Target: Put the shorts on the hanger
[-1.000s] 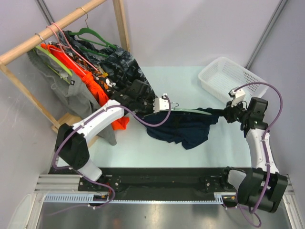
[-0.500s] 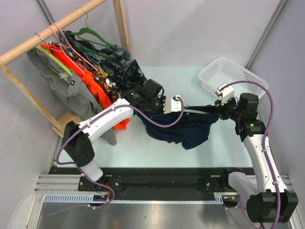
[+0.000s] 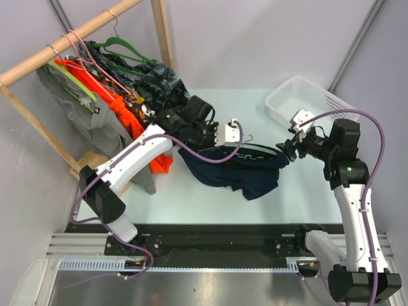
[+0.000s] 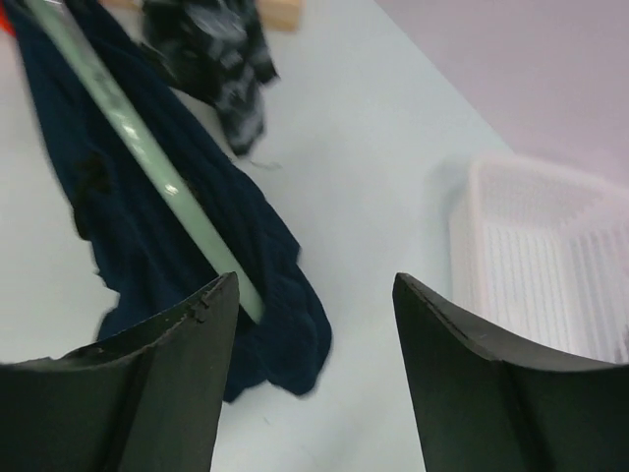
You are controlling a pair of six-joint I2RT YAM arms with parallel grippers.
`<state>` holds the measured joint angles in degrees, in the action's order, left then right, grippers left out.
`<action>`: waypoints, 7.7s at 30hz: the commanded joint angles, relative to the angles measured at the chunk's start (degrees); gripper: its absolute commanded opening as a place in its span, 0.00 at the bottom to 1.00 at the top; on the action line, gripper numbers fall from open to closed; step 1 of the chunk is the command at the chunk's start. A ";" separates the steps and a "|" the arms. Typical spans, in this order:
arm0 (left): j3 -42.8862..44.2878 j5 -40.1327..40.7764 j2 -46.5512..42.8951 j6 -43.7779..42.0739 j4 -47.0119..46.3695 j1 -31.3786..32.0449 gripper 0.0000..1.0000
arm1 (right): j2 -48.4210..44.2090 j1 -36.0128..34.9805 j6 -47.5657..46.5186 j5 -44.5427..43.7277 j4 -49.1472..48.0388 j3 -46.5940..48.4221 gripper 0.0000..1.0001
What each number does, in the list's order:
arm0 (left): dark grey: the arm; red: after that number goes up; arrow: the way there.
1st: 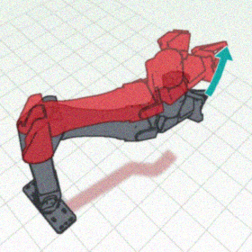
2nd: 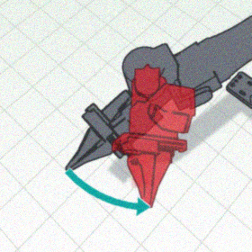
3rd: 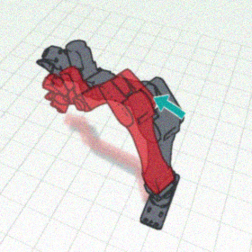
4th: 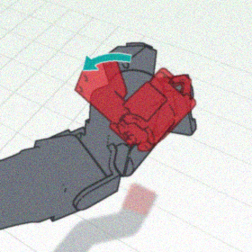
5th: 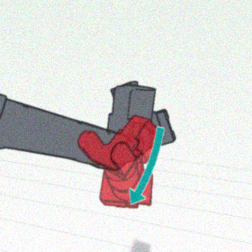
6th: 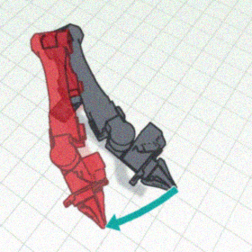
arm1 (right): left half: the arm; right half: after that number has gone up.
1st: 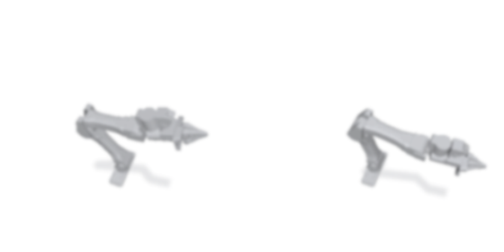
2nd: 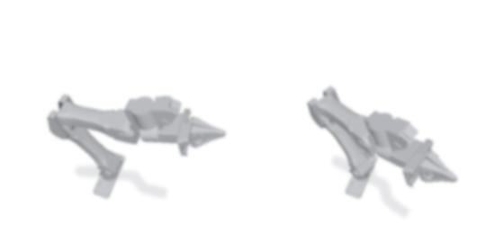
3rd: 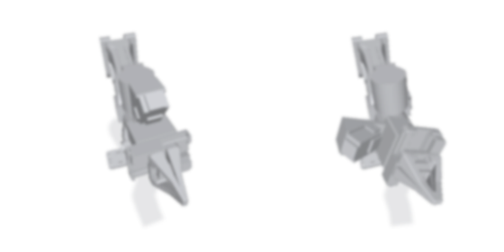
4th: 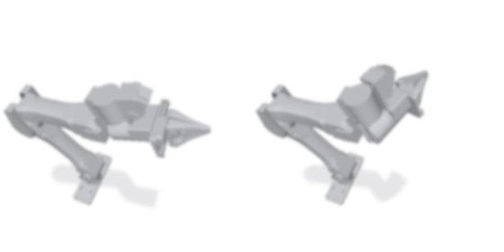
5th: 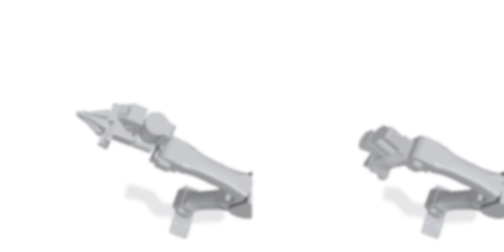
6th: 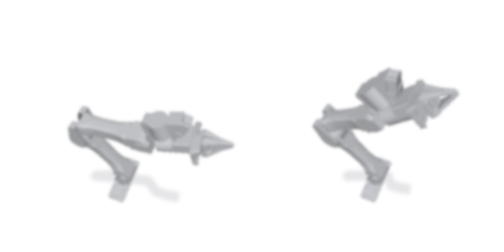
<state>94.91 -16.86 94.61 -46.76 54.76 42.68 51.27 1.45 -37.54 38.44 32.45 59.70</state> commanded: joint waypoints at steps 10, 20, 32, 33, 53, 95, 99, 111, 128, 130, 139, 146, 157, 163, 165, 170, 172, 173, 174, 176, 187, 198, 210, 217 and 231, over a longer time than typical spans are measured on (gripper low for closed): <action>16.70 -13.63 1.54 0.18 6.58 -0.22 0.00 | 4.01 -16.91 -0.52 8.79 -4.67 4.72 0.61; 15.92 -13.73 1.72 -0.96 7.64 0.92 0.00 | 7.35 -23.07 4.75 5.07 -10.56 6.82 0.50; 13.63 -12.32 1.54 -2.28 6.50 1.09 0.00 | 8.06 -24.39 6.16 4.89 -9.60 8.85 0.14; 13.46 -12.40 1.46 -2.37 6.50 1.09 0.00 | 8.06 -24.39 6.51 4.89 -9.33 9.11 0.10; -12.74 -1.62 -25.79 -3.13 -24.27 3.89 0.86 | 14.03 -16.31 32.00 -2.39 -17.59 14.38 0.00; -12.03 15.36 -0.56 -61.34 -51.16 28.34 0.43 | 12.37 -24.04 40.27 -30.61 -6.70 21.42 0.00; -13.35 16.77 -1.27 -62.92 -50.37 28.34 0.44 | 12.37 -23.52 39.65 -30.96 -6.69 21.42 0.00; -13.35 18.10 -3.73 -62.84 -47.12 28.34 0.50 | 12.46 -21.93 39.56 -31.40 -6.69 21.42 0.00; -8.96 17.92 3.39 -66.70 -52.21 28.43 0.43 | 11.49 -24.22 45.18 -33.16 -5.64 21.77 0.00; -8.69 18.01 4.35 -66.96 -52.39 28.43 0.41 | 11.23 -24.57 45.54 -33.60 -5.64 21.95 0.00; -8.78 15.37 5.41 -68.63 -59.41 27.81 0.00 | 10.17 -24.48 44.93 -34.22 -5.46 22.04 0.00; -1.86 14.14 8.39 -71.71 -60.47 22.99 0.00 | 7.80 -20.89 44.22 -32.28 -8.01 22.04 0.57; 25.53 9.92 21.04 -73.56 -63.48 14.64 0.00 | 3.41 -5.00 45.62 -31.49 -15.13 24.85 1.00; 46.30 8.25 30.37 -75.23 -57.67 12.17 0.00 | 2.26 0.82 45.63 -29.21 -16.19 25.29 1.00; 46.24 8.51 29.50 -75.58 -56.70 11.91 0.00 | 2.26 1.36 45.62 -29.03 -15.92 25.20 1.00; 36.76 11.23 24.23 -77.07 -58.28 10.85 0.00 | 2.17 2.06 44.66 -30.08 -16.80 25.29 1.00; 34.91 13.08 22.47 -77.69 -58.02 9.80 0.00 | 1.65 2.24 43.70 -30.44 -17.85 25.29 1.00; 34.99 13.87 22.03 -78.04 -57.32 9.45 0.00 | 1.38 2.32 43.43 -30.70 -18.29 25.29 1.00; 34.99 15.01 21.59 -78.22 -56.53 8.92 0.00 | 1.21 2.33 43.08 -30.70 -18.73 25.29 1.00; 35.08 15.98 20.27 -78.65 -55.65 7.43 0.00 | 0.68 2.33 42.47 -30.61 -19.79 25.29 1.00; 37.89 22.74 18.16 -80.24 -49.93 1.10 0.00 | 1.64 2.41 42.81 -29.39 -19.88 25.29 1.00; 42.54 22.76 19.21 -77.60 -50.72 -8.65 0.00 | 2.35 2.50 43.25 -27.80 -19.35 25.29 1.00; 45.18 14.67 20.09 -69.79 -57.13 -18.50 0.00 | 3.40 2.50 44.83 -26.13 -17.77 25.29 1.00; 40.35 13.34 17.72 -66.70 -53.11 -20.52 0.00 | 3.67 2.50 45.27 -25.34 -17.68 25.38 1.00; 32.83 15.37 16.67 -63.81 -51.05 -22.29 0.24 | 3.14 2.50 44.31 -24.90 -17.24 25.29 1.00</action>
<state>131.83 -1.58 117.30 -109.69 10.20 20.62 54.96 3.68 7.03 12.97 16.05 83.07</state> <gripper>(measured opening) 0.131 0.994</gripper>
